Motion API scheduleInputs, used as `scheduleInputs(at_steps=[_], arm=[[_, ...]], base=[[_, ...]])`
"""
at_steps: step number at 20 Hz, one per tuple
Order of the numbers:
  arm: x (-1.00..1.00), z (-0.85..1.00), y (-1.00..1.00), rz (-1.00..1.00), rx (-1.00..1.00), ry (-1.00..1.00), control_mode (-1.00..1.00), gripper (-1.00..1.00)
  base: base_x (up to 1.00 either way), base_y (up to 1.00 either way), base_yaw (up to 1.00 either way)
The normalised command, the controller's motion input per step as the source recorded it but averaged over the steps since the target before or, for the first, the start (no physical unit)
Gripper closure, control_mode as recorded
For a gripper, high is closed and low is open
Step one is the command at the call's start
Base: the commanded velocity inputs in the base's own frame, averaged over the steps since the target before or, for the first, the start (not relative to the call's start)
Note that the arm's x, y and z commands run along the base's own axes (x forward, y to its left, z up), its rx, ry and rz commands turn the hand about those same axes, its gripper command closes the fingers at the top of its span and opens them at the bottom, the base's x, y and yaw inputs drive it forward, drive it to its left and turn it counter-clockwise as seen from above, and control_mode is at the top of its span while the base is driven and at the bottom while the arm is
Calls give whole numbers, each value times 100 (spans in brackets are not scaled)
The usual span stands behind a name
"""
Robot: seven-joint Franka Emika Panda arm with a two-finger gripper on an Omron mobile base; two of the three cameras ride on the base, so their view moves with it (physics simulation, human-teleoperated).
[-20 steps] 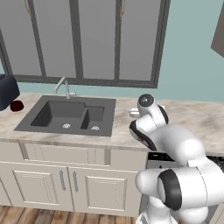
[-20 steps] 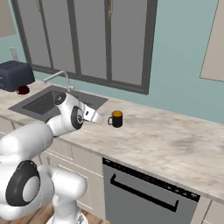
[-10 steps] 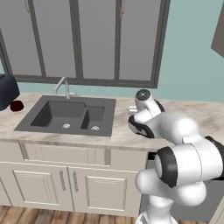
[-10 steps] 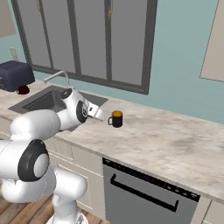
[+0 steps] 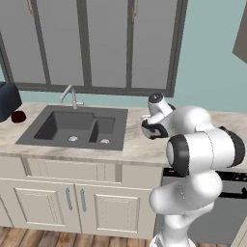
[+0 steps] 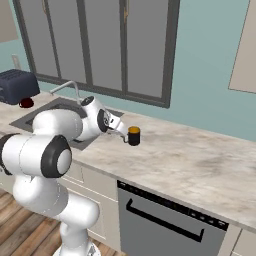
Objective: Clear the mugs and bowl far away from the sink.
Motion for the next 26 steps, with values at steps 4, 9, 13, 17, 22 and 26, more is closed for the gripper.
scheduleInputs(at_steps=[4,9,13,17,22,26], arm=[[21,-25,-27,-10,1,3,-100,-100],[14,-18,-15,-12,7,1,-100,-100],[16,-9,0,-10,7,0,-100,-100],[23,-1,0,-8,3,0,-100,-100],[30,-12,0,-7,0,0,-100,-100],[23,-37,0,-6,0,5,-100,-100]], base=[[0,0,0],[0,0,0],[0,0,0],[0,0,0],[0,0,0],[0,0,0]])
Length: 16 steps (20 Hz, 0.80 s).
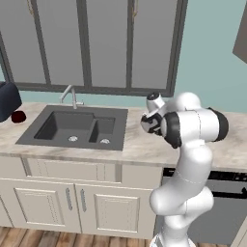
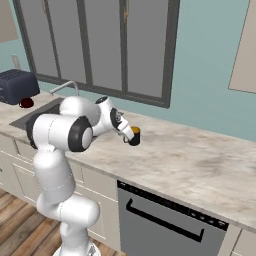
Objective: Clear the mugs and bowl far away from the sink.
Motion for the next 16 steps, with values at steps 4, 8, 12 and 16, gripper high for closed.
scheduleInputs(at_steps=[4,8,12,16], arm=[[23,-29,0,-6,0,6,-100,-100],[27,-17,0,-6,0,3,-100,-100],[33,-7,2,-5,0,1,-100,-100],[33,-14,6,-5,0,2,-100,-100]], base=[[0,0,0],[0,0,0],[0,0,0],[0,0,0]])
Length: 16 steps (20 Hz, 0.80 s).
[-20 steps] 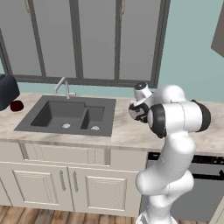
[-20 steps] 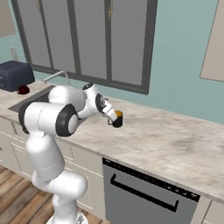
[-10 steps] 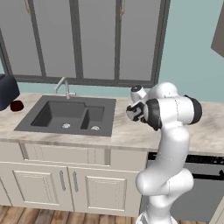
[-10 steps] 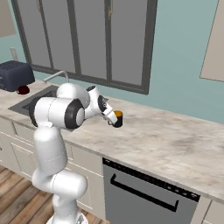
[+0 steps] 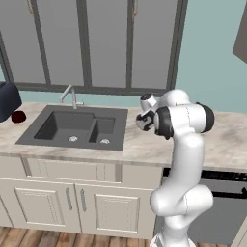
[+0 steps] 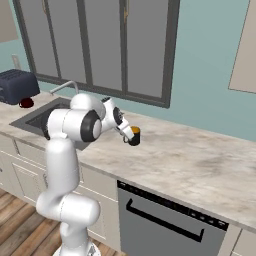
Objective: Clear the mugs and bowl far away from the sink.
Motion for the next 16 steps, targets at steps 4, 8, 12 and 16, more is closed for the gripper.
scheduleInputs(at_steps=[4,8,12,16], arm=[[29,-22,5,-5,0,1,-100,-100],[32,-23,2,-4,0,0,-100,-100],[22,-22,0,-1,0,0,-100,-100],[7,-28,0,0,-5,0,-100,100]], base=[[0,0,0],[0,0,0],[0,0,0],[0,0,0]])
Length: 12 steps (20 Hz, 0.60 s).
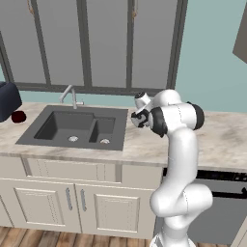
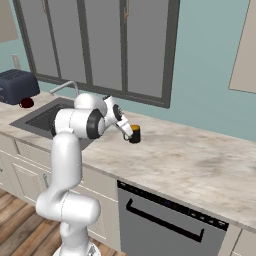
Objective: Clear the mugs and bowl far away from the sink.
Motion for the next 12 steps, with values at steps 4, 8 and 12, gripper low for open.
scheduleInputs(at_steps=[4,8,12], arm=[[0,-3,0,0,-1,1,-100,100],[0,0,0,0,0,0,-100,100],[-3,1,0,0,0,0,-100,100]], base=[[0,0,0],[0,0,0],[0,0,0]])
